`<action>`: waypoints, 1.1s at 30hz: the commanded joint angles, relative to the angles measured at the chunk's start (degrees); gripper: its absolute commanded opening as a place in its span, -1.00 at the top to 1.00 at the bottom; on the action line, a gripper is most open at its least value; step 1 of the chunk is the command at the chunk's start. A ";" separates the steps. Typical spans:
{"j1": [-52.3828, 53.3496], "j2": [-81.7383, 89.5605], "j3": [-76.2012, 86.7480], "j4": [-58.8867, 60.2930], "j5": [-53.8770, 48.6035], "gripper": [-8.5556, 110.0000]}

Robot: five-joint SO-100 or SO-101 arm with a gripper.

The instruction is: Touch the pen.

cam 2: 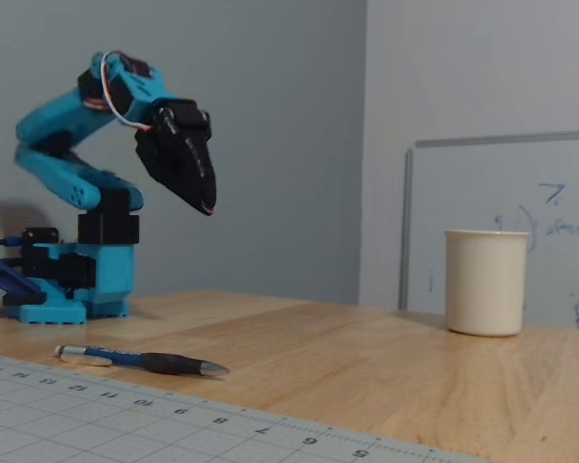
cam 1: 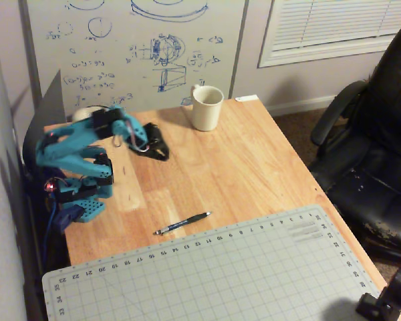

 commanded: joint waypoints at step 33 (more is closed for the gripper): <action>18.28 -80.51 -55.11 -2.90 -0.62 0.85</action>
